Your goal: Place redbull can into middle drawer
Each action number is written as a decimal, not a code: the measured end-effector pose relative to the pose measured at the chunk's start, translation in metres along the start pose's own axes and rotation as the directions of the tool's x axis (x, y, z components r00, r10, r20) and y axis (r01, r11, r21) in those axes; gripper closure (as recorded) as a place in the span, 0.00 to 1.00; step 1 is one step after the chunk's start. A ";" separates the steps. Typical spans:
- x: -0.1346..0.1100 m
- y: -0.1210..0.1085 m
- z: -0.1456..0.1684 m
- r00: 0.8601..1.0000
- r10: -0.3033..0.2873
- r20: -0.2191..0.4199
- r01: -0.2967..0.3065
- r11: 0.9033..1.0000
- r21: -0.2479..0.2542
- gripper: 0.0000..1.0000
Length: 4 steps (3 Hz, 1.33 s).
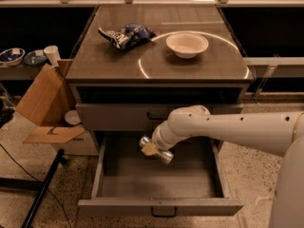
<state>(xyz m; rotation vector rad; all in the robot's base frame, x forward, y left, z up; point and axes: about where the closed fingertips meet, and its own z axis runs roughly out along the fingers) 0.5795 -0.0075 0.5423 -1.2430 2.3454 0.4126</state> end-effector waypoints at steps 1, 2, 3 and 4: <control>0.021 -0.005 0.016 0.999 -0.007 -0.039 0.007 1.000 -0.002 1.00; 0.053 0.005 0.019 0.996 0.013 -0.087 -0.013 1.000 0.001 1.00; 0.068 0.007 0.021 0.993 0.018 -0.120 -0.017 1.000 0.005 1.00; 0.088 -0.004 0.034 0.988 0.013 -0.157 -0.012 1.000 0.005 1.00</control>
Offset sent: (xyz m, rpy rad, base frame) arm -0.0480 -0.0413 -0.0549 -0.0928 0.0786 -0.0248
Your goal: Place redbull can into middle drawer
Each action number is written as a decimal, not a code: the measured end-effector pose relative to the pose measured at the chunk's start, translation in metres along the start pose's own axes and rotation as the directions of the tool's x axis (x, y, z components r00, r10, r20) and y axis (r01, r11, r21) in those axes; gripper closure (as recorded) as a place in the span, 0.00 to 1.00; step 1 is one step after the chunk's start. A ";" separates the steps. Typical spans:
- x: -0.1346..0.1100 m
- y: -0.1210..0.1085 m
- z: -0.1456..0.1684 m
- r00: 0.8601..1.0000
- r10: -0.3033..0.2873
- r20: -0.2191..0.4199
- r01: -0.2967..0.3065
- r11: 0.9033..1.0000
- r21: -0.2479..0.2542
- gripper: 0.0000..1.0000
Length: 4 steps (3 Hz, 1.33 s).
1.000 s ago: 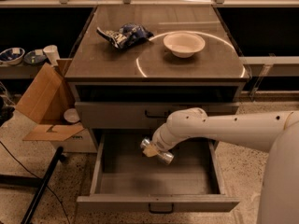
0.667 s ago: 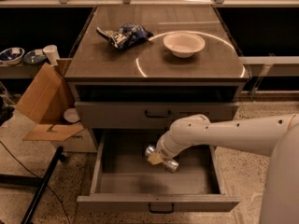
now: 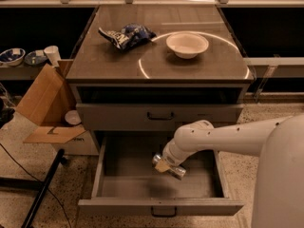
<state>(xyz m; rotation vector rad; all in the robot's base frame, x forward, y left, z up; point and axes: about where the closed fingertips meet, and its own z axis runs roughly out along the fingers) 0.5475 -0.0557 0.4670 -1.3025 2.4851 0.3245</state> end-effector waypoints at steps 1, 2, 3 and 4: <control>0.021 -0.015 0.019 0.998 -0.027 -0.064 0.027 1.000 0.003 1.00; 0.042 -0.027 0.036 0.988 -0.062 -0.145 0.065 0.998 0.015 1.00; 0.055 -0.034 0.044 0.977 -0.081 -0.197 0.088 0.996 0.029 0.82; 0.066 -0.035 0.044 0.971 -0.092 -0.219 0.104 0.994 0.044 0.51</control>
Offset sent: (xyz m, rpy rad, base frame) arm 0.0111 -0.0580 -0.0768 -0.2523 0.0624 0.1008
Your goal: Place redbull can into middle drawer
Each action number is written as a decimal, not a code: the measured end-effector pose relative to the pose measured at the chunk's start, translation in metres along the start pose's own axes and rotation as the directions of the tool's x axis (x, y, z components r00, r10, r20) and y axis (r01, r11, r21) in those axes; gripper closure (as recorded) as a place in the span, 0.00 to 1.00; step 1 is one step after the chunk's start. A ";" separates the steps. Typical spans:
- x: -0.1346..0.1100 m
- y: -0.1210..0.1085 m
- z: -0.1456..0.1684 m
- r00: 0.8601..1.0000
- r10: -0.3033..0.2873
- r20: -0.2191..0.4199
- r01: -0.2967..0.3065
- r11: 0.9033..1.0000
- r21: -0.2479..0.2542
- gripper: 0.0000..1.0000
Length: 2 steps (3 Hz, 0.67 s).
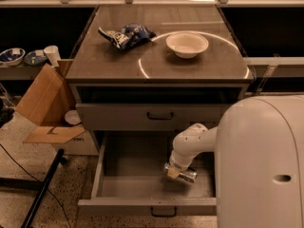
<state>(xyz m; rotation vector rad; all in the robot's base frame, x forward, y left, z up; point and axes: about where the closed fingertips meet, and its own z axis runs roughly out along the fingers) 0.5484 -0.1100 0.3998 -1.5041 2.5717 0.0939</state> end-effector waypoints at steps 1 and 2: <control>0.005 0.002 -0.003 1.000 -0.003 0.002 0.003 1.000 0.012 0.28; 0.012 0.004 -0.016 1.000 -0.001 0.023 0.000 0.999 0.036 0.00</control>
Offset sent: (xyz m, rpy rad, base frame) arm -0.0129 -0.0132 0.0152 -0.0006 -0.0549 -0.0074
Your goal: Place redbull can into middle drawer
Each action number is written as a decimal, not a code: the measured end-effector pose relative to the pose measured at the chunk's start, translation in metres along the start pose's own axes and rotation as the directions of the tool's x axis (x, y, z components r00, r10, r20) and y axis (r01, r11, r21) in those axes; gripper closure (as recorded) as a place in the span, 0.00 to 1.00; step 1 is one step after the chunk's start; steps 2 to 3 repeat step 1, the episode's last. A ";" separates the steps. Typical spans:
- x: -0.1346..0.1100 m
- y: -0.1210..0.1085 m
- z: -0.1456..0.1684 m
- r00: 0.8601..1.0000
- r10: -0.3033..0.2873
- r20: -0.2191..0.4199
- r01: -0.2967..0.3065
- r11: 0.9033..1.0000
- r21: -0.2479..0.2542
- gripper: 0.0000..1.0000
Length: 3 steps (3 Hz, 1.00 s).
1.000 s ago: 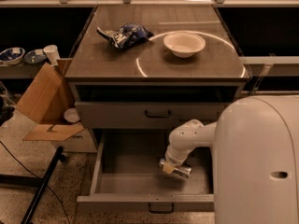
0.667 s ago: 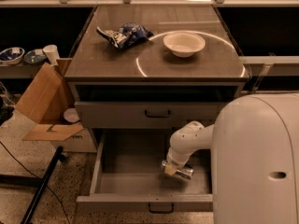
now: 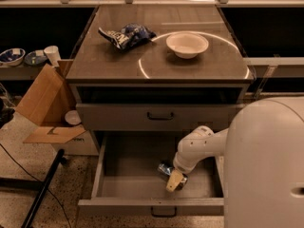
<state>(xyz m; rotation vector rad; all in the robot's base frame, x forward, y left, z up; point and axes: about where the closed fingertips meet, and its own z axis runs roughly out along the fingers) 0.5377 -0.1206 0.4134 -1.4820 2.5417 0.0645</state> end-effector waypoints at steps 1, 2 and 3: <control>0.000 0.000 0.000 1.000 0.000 0.000 0.000 1.000 0.000 0.00; 0.000 0.000 0.000 1.000 0.000 0.000 0.000 1.000 0.000 0.00; 0.000 0.000 0.000 1.000 0.000 0.000 0.000 1.000 0.000 0.00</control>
Offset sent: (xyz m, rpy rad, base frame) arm 0.0000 0.0000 0.0000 0.0000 0.0000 0.0000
